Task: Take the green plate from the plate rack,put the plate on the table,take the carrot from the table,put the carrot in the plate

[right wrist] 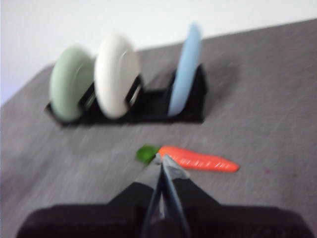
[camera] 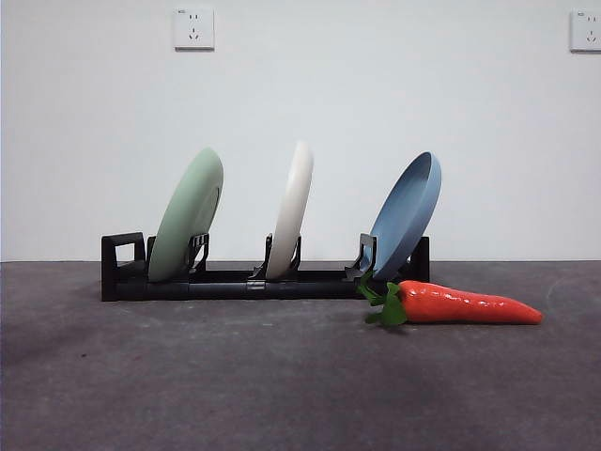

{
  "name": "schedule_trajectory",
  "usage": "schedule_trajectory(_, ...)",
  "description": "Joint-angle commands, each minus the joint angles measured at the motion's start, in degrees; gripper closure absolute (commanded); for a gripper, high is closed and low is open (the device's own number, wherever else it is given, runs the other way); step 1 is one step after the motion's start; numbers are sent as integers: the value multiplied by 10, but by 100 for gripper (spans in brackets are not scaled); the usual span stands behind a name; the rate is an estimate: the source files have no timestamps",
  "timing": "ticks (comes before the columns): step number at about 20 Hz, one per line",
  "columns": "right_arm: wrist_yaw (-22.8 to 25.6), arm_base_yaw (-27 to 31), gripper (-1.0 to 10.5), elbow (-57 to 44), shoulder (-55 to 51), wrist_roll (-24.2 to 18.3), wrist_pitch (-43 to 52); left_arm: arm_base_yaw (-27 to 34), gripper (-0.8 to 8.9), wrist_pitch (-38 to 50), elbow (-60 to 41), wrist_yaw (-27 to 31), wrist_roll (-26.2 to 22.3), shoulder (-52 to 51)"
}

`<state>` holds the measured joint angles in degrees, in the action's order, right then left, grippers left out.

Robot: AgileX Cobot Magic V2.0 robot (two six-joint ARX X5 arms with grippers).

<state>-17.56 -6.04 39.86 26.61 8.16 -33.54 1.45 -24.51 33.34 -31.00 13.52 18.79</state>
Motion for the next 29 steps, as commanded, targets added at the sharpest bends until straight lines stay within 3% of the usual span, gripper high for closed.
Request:
schedule_trajectory(1,-44,-1,957,71,51,-91,-79,1,821,-47,43,-44,-55,37)
schedule_trajectory(7,-100,-1,957,177,142,-188,-234,1,821,-157,118,-95,-126,92)
schedule_trajectory(12,-110,-1,939,193,177,-202,-274,1,813,-199,140,-95,-151,103)
schedule_trajectory(13,-110,-1,889,193,180,-200,-274,1,798,-203,140,-94,-151,103)
schedule_trajectory(14,-110,-1,759,193,180,-200,-273,1,700,-206,140,-91,-150,103)
schedule_trajectory(16,-109,-1,424,193,180,-191,-269,1,310,-206,140,-63,-135,103)
schedule_trajectory(17,-108,-1,316,193,180,-186,-269,1,206,-206,140,-56,-135,103)
schedule_trajectory(24,-108,-1,312,193,180,-185,-269,1,203,-198,140,-53,-135,103)
schedule_trajectory(29,-109,-1,313,193,180,-185,-269,-4,203,-129,140,-53,-135,137)
